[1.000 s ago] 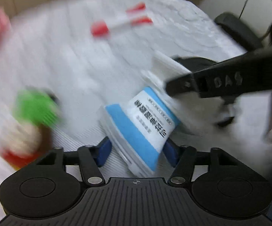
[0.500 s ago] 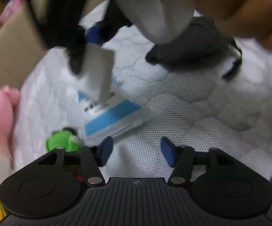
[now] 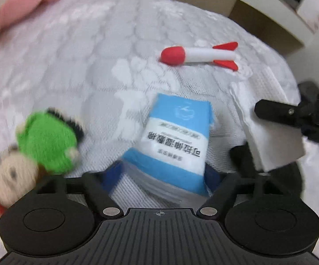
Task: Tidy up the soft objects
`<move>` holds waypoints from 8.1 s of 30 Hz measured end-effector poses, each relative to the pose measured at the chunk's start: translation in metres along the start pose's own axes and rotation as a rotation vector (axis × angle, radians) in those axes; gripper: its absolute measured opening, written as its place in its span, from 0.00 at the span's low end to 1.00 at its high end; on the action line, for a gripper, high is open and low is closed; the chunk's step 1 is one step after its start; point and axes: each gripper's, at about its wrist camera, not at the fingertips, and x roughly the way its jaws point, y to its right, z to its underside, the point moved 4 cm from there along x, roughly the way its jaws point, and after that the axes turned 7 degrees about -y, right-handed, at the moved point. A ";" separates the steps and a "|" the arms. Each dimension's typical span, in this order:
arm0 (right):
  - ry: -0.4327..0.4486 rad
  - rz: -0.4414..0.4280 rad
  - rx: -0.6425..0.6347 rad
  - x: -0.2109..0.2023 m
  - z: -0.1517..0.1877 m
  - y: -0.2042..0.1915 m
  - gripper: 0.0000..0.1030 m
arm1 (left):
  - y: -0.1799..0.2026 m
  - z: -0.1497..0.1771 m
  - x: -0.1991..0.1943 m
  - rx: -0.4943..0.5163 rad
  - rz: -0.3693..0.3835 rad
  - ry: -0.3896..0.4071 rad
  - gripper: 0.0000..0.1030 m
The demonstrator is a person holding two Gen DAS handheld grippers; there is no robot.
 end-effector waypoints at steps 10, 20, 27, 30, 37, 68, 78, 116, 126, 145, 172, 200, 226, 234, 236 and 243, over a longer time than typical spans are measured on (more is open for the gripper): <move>-0.087 -0.198 0.033 0.002 0.016 -0.019 0.12 | 0.072 0.105 -0.031 1.152 -0.522 0.142 0.45; -0.167 -0.059 0.040 0.027 0.026 -0.006 0.12 | 0.042 0.050 -0.062 0.594 -0.164 0.093 0.90; -0.216 0.076 0.041 0.046 0.031 0.007 0.13 | -0.012 -0.013 -0.011 0.076 0.093 -0.135 0.92; -0.191 0.061 0.043 0.040 0.028 0.008 0.13 | -0.009 -0.009 0.003 0.095 0.060 -0.144 0.93; -0.131 0.026 0.048 0.025 0.022 0.009 0.13 | -0.005 -0.004 -0.020 0.298 -0.168 0.035 0.62; -0.229 -0.037 0.018 -0.009 0.088 -0.025 0.13 | 0.039 0.073 -0.073 0.597 0.078 -0.029 0.85; -0.142 -0.066 -0.070 -0.029 0.062 -0.039 0.12 | 0.033 0.071 -0.070 0.660 -0.094 0.036 0.65; -0.102 0.205 0.085 -0.043 0.007 0.091 0.13 | 0.042 0.018 -0.018 0.002 0.226 -0.042 0.92; -0.103 0.423 0.087 -0.038 0.004 0.121 0.13 | 0.087 0.014 0.039 -0.342 0.547 -0.239 0.92; -0.141 -0.071 -0.201 -0.023 0.039 -0.015 0.13 | -0.008 0.043 -0.008 -0.011 0.106 -0.361 0.95; -0.383 0.158 -0.201 0.014 0.074 -0.011 0.14 | -0.056 0.035 -0.012 -0.211 0.140 -0.332 1.00; -0.269 0.143 0.033 0.006 0.044 0.050 0.16 | 0.011 0.017 0.000 -0.157 0.431 -0.133 1.00; -0.018 0.313 0.053 -0.038 0.015 0.067 0.15 | 0.092 0.016 -0.034 0.202 0.483 0.118 0.95; 0.056 0.412 0.146 -0.068 0.002 0.105 0.15 | 0.134 0.010 -0.026 0.184 0.650 0.104 0.96; 0.036 0.378 0.211 -0.065 0.001 0.117 0.15 | 0.128 0.013 -0.017 0.134 0.700 0.069 0.96; 0.011 0.543 0.165 -0.058 0.004 0.125 0.15 | 0.118 0.016 0.013 0.109 0.578 -0.018 0.99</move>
